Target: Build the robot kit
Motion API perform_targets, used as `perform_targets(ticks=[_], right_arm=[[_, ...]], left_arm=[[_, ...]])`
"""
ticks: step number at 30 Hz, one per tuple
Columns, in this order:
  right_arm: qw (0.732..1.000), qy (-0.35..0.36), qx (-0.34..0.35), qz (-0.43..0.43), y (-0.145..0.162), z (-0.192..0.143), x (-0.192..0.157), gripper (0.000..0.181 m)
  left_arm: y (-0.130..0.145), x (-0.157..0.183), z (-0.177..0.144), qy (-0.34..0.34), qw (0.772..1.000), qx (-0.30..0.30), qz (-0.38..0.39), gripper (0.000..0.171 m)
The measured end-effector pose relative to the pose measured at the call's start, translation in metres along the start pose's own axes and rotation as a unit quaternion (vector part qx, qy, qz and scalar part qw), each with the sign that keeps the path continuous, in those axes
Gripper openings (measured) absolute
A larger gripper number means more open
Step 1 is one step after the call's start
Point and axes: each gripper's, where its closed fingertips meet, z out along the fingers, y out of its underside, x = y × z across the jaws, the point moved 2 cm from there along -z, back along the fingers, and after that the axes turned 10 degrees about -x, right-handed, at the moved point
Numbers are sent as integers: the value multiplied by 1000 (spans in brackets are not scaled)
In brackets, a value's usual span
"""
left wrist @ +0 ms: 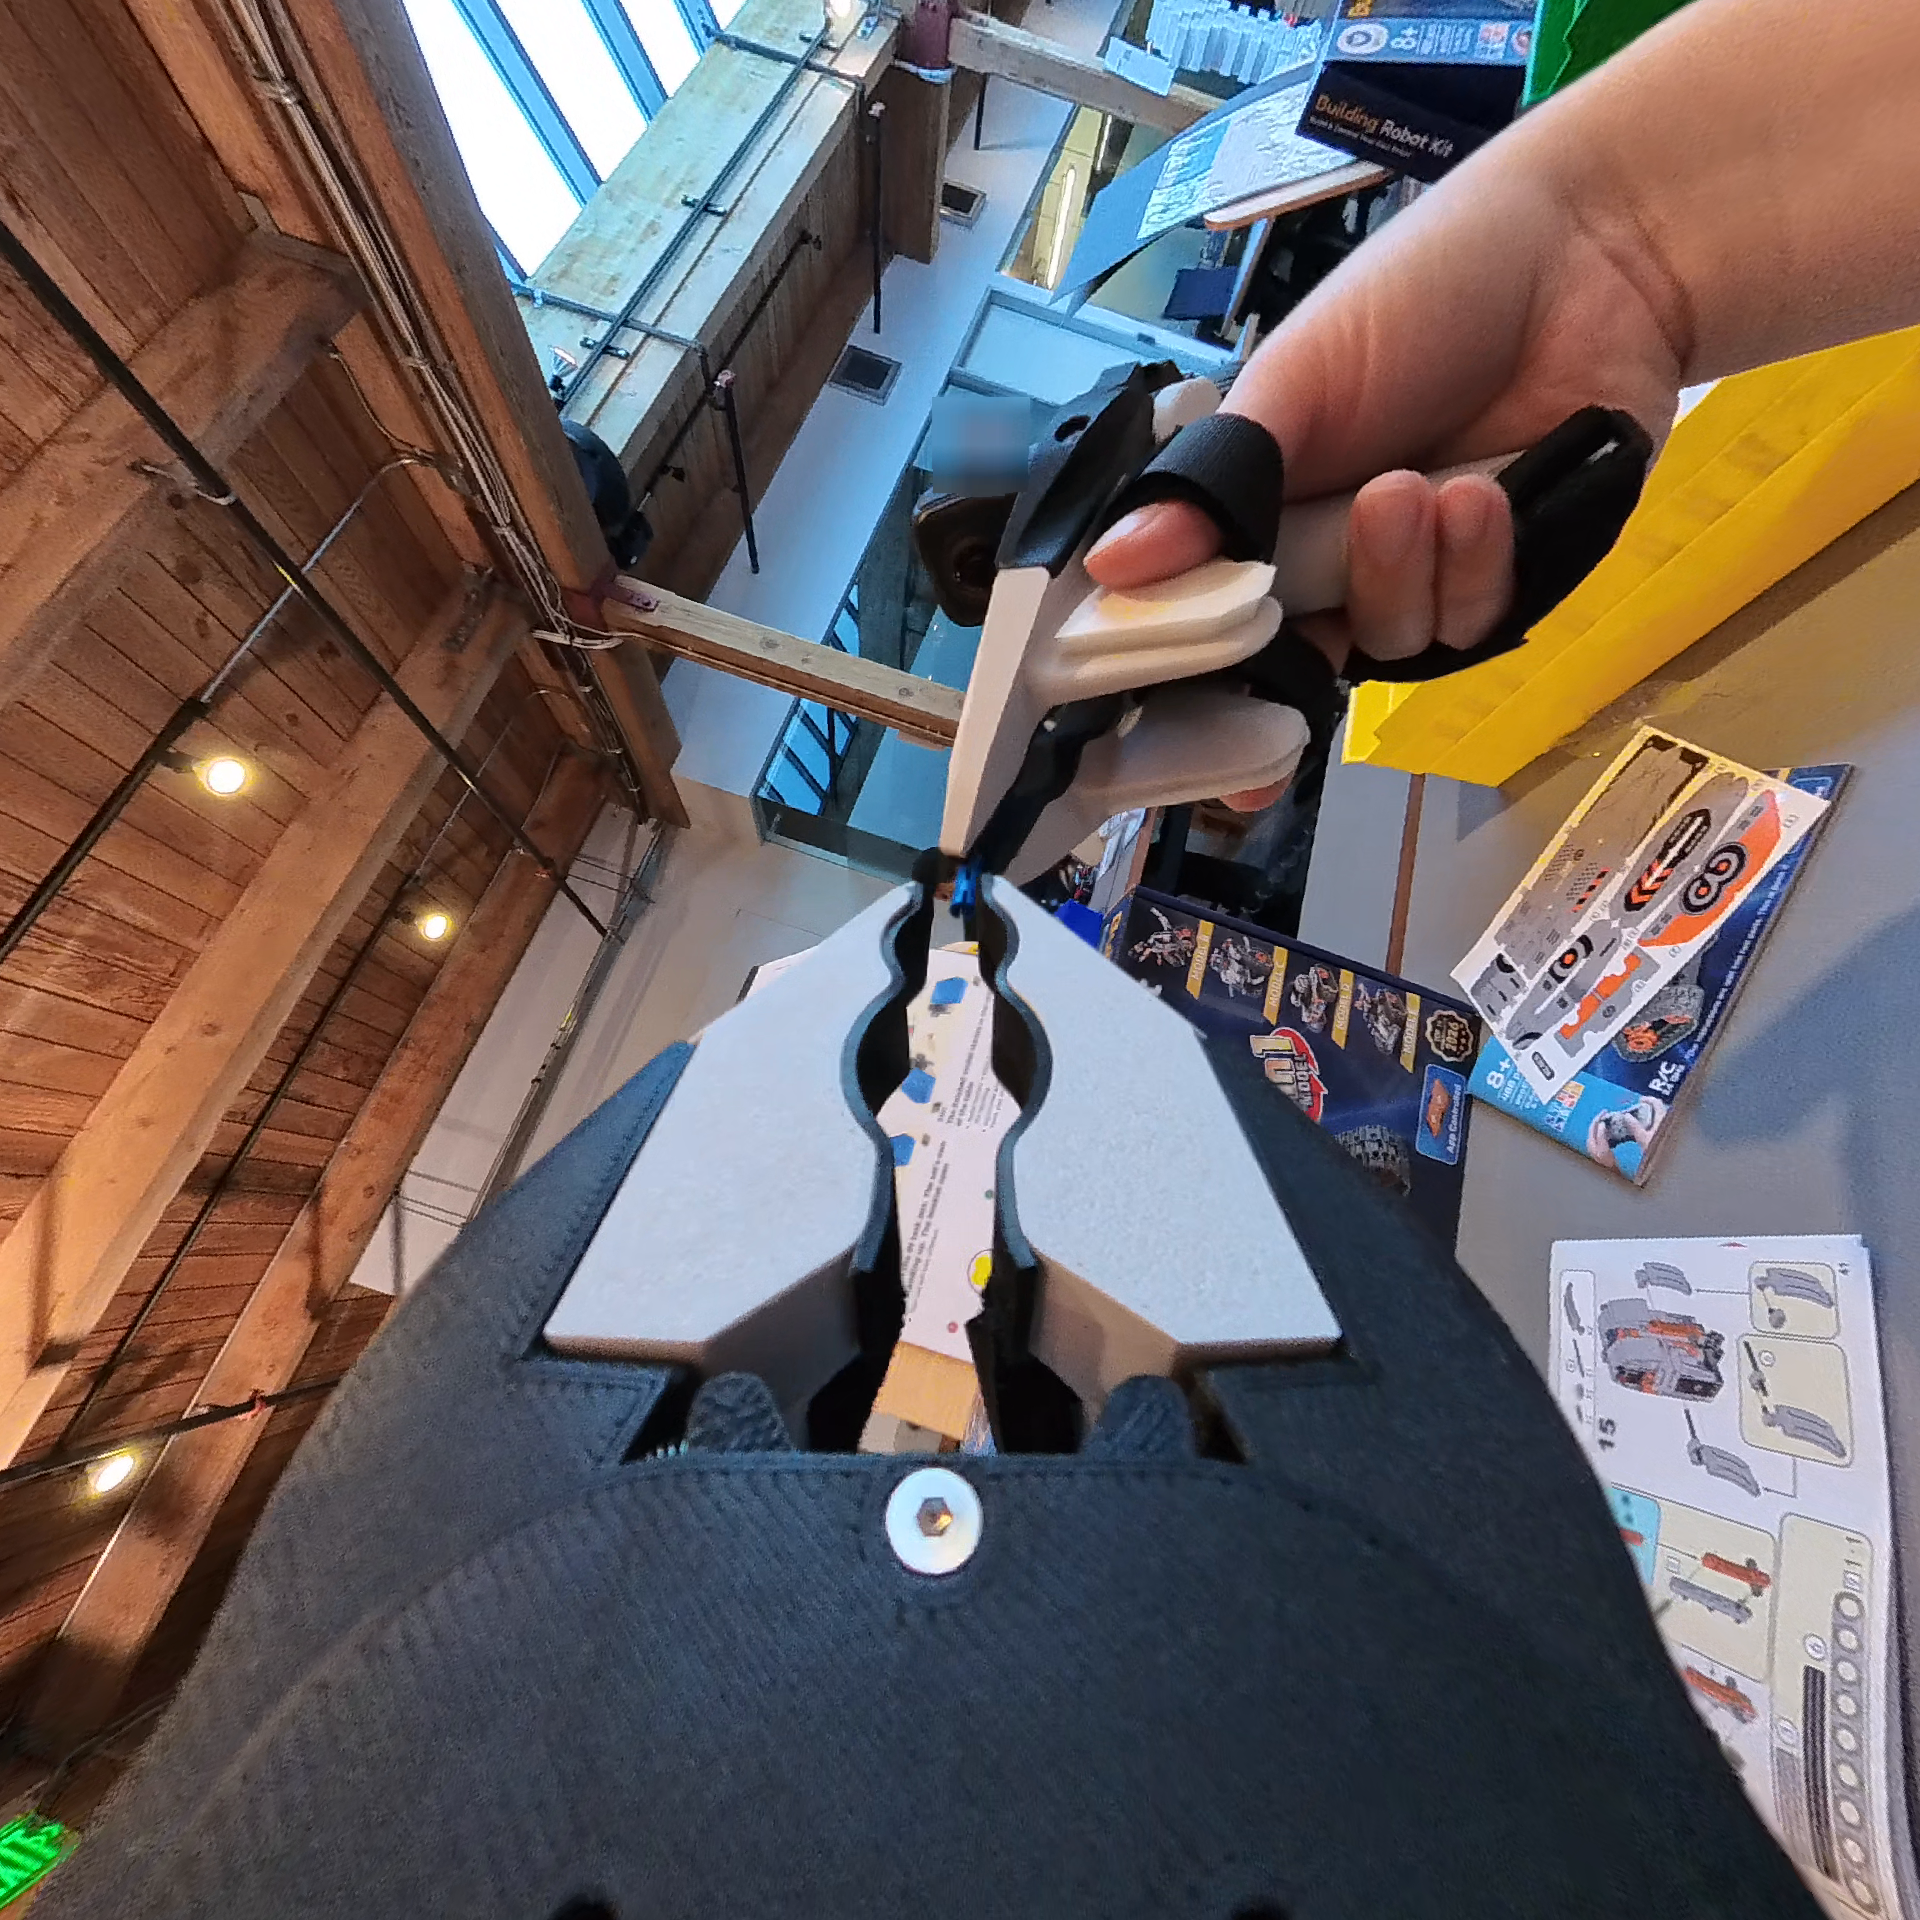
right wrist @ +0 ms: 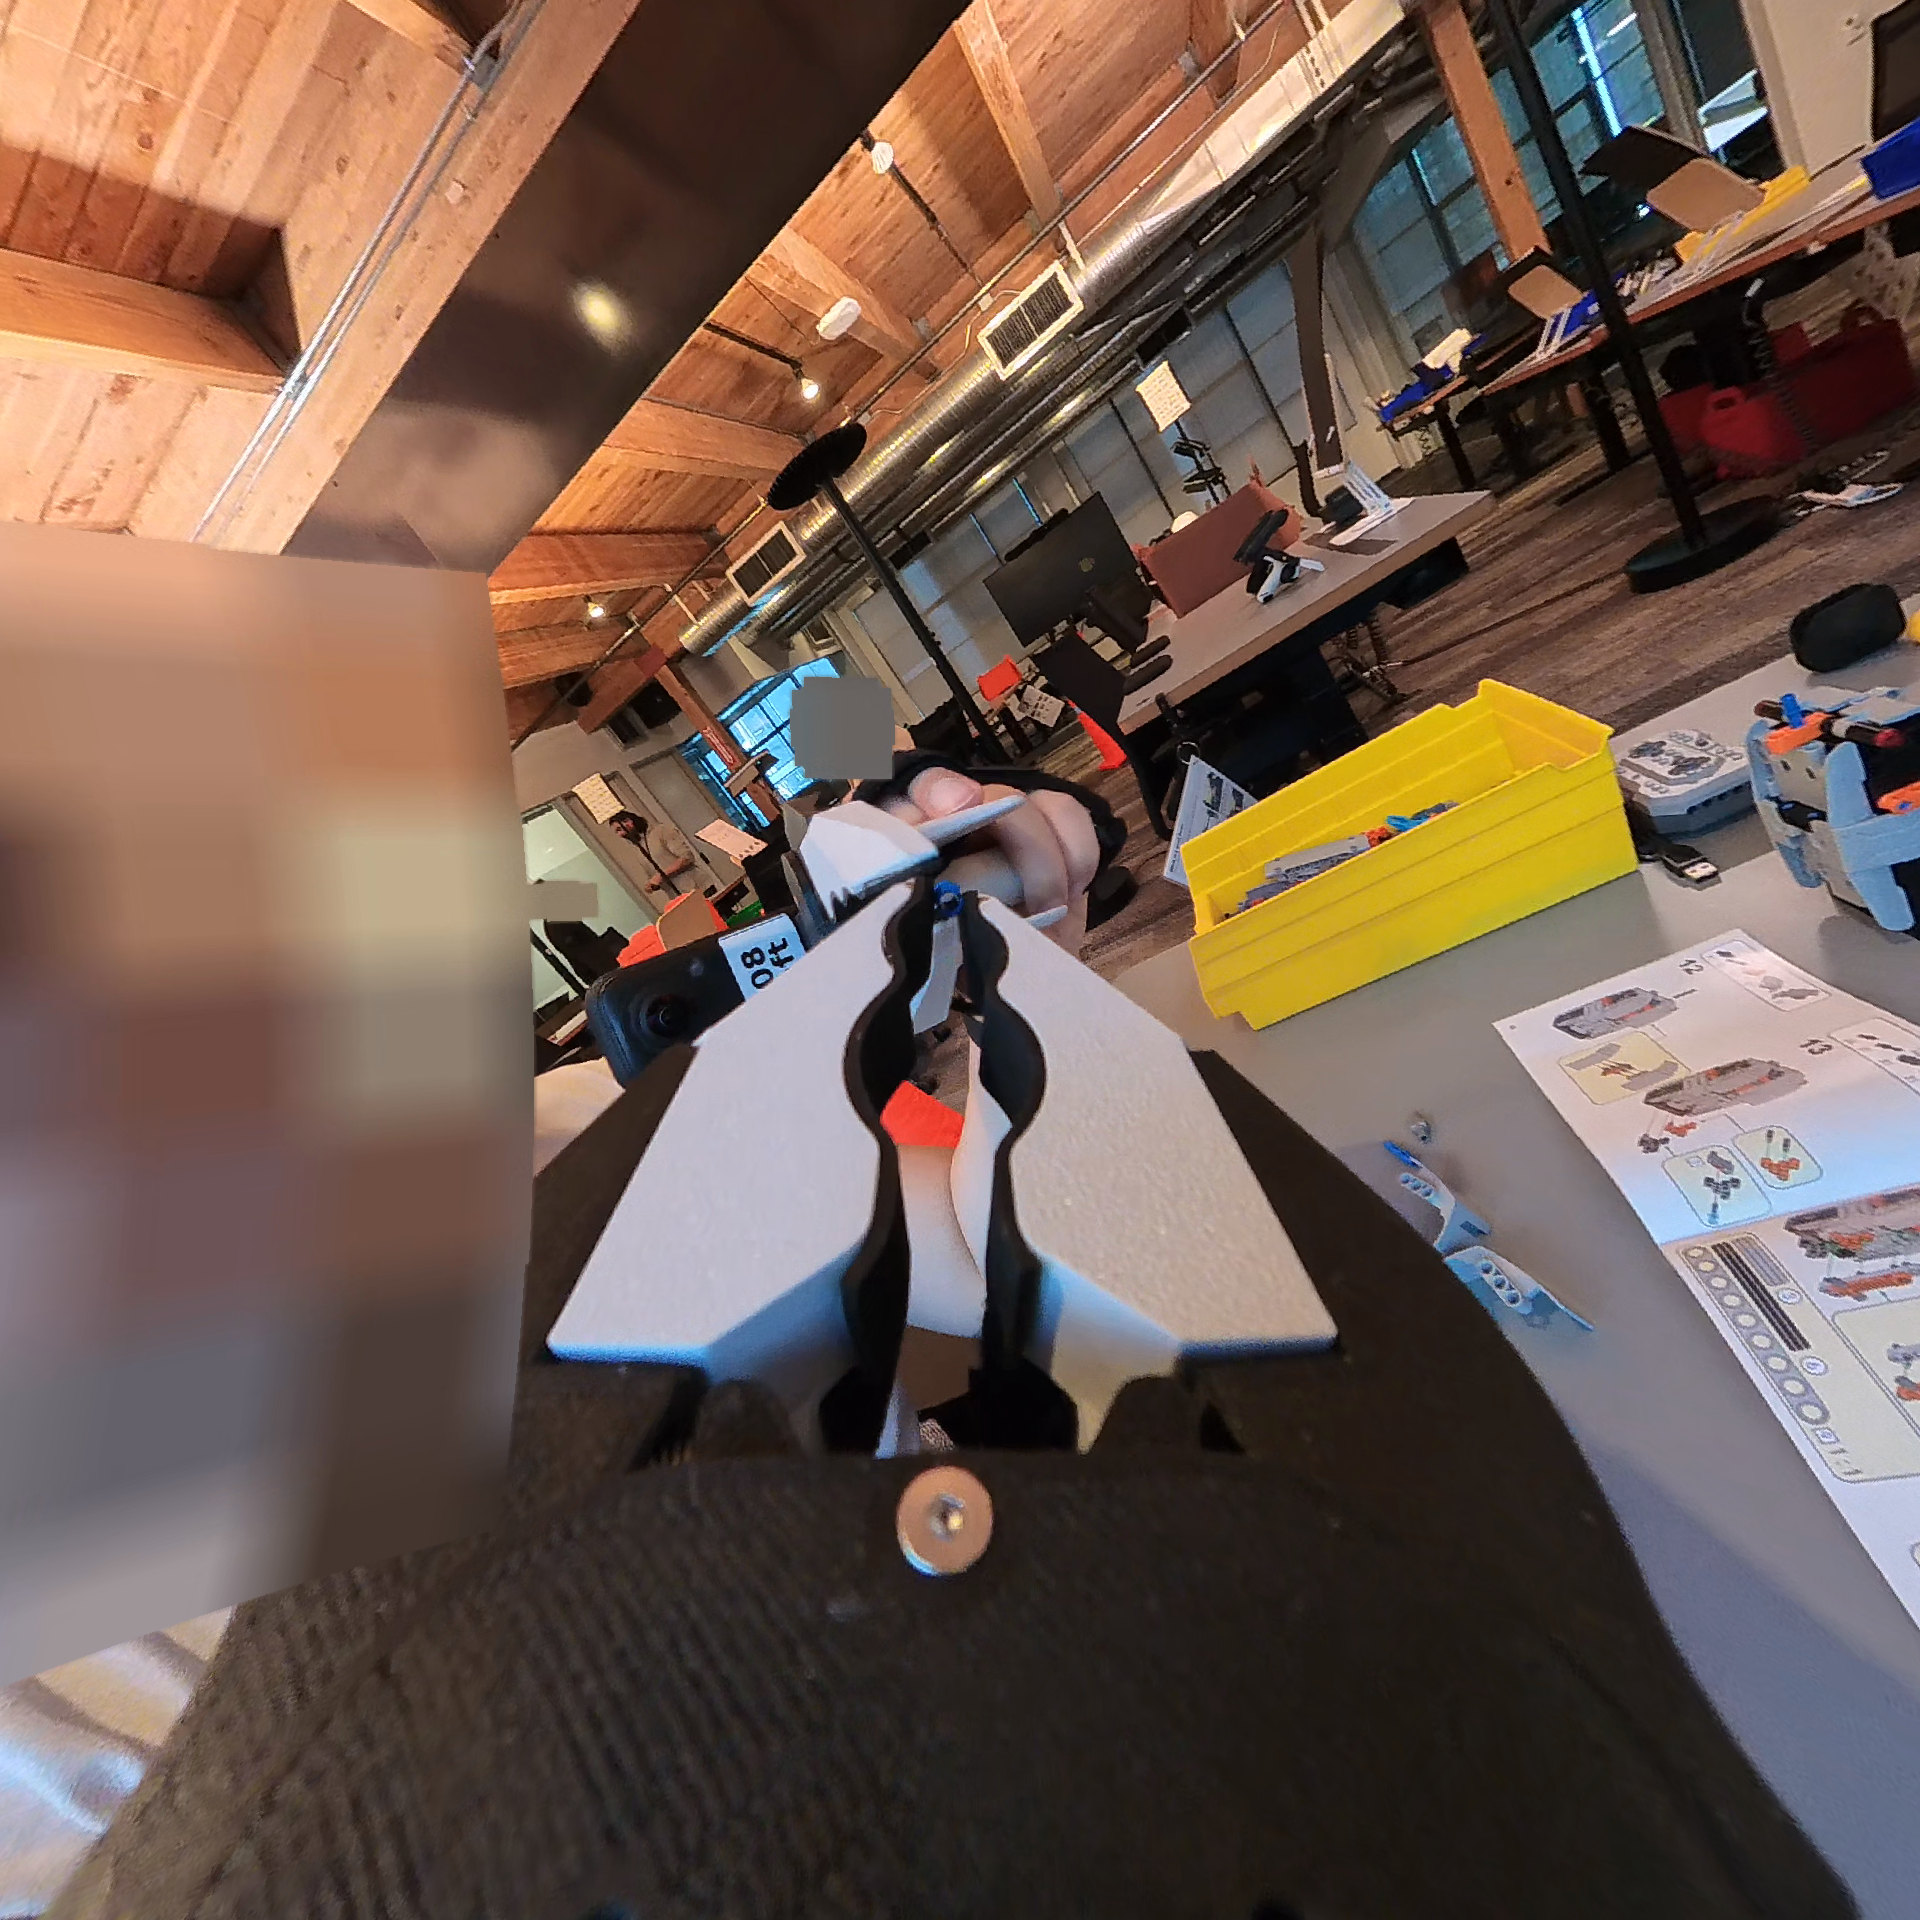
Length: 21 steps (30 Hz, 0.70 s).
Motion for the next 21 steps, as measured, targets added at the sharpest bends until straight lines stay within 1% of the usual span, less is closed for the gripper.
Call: perform_targets(ticks=[8,11,14,17,19,20,21], right_arm=[[1000,-3,-4,6,1,0,2,3],[1000,0,-8,8,2,-1,5,3],[1000,6,-12,-21,3,-2,3,5],[997,15,3,-76,-1,-4,-5,28],[988,38,3,-151,-2,-5,-12,46],[973,64,-6,-220,0,-6,-14,57],[946,109,-10,-304,1,-8,-13,69]], left_arm=[[2,4,3,8,1000,-12,5,3],[4,6,3,24,1000,-20,0,3],[5,6,2,38,999,-19,-17,2],[6,5,0,65,996,-11,-52,2],[6,5,-4,98,991,4,-94,2],[6,5,-7,116,987,16,-114,2],[4,5,-10,135,981,31,-134,2]])
